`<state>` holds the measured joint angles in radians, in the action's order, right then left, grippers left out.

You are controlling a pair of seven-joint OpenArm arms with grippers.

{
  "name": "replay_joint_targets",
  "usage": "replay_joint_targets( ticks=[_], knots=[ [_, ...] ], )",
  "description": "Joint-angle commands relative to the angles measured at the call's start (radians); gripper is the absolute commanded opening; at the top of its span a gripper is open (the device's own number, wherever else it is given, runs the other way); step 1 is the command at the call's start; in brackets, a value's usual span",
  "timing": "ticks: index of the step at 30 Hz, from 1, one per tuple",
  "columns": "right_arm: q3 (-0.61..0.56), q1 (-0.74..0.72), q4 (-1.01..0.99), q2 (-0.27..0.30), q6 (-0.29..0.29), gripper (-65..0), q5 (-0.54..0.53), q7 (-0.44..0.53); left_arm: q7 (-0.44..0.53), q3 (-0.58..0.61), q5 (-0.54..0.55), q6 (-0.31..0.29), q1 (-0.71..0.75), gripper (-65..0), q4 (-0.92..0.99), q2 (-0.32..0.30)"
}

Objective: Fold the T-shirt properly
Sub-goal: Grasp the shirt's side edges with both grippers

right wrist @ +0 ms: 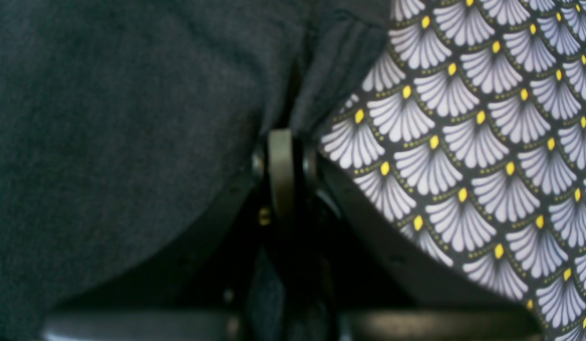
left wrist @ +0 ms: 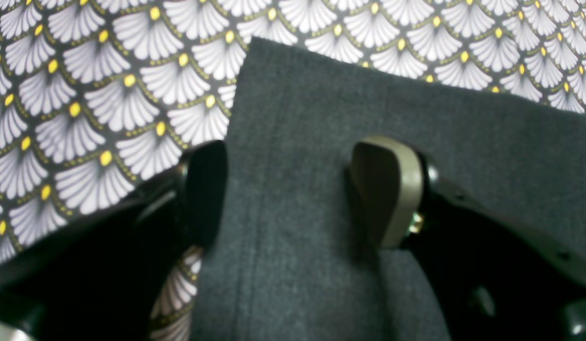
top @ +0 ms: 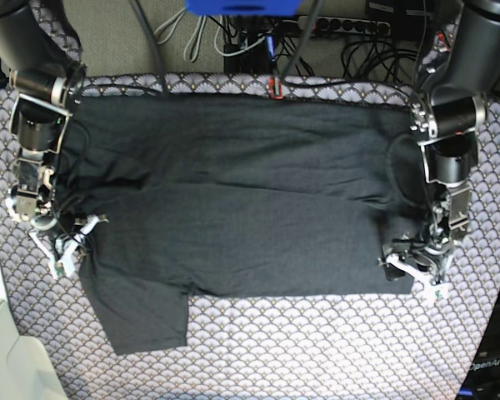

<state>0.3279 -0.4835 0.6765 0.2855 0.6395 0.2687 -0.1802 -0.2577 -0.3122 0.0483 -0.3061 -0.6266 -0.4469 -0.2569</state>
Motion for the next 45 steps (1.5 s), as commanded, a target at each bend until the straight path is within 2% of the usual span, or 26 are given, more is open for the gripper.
replay_joint_targets(
  ticks=[1, 4, 8, 12, 34, 36, 40, 42, 43, 45],
  knots=[
    [0.001, -0.022, 0.016, 0.014, 0.009, -65.0, -0.009, 0.009, 0.019, -0.002, 0.003, 0.002, -0.025, -21.2, -0.019, -0.009],
    [0.001, -0.022, 0.016, 0.014, 0.009, -65.0, -0.009, 0.009, 0.024, -0.002, 0.003, 0.002, -0.012, -21.2, -0.019, -0.009],
    [0.001, -0.022, 0.016, 0.013, 0.009, -65.0, -0.009, 0.009, 0.025, -0.002, 0.003, 0.081, -0.011, -21.2, -0.019, -0.009],
    [0.001, -0.022, 0.016, 0.013, 0.009, -65.0, -0.009, 0.009, 0.027, -0.002, 0.003, 0.104, -0.011, -21.2, -0.019, -0.012],
    [0.001, -0.022, 0.016, 0.016, 0.009, -65.0, -0.007, 0.009, 0.024, 0.0, 0.003, 0.094, -0.012, -21.8, 0.049, -0.003],
    [0.001, -0.022, 0.016, 0.016, 0.009, -65.0, -0.007, 0.009, 0.024, 0.0, 0.003, 0.094, -0.012, -26.7, 0.047, 0.006],
    [0.0, -0.022, 0.016, 0.016, 0.009, -65.0, -0.007, 0.009, 0.022, 0.002, 0.003, 0.094, -0.014, -51.9, 0.046, 0.012],
    [0.0, -0.022, 0.016, 0.016, 0.009, -65.0, -0.007, 0.009, 0.021, 0.002, 0.003, 0.094, -0.016, -62.6, 0.046, 0.012],
    [0.0, -0.022, 0.016, 0.016, 0.009, -65.0, -0.007, 0.009, 0.021, 0.002, 0.003, 0.095, -0.016, -65.0, 0.046, 0.012],
    [0.004, -0.022, 0.016, 0.016, 0.009, -65.0, -0.007, 0.009, 0.021, 0.002, 0.003, 0.095, -0.016, -63.7, 0.046, 0.012]
  ],
)
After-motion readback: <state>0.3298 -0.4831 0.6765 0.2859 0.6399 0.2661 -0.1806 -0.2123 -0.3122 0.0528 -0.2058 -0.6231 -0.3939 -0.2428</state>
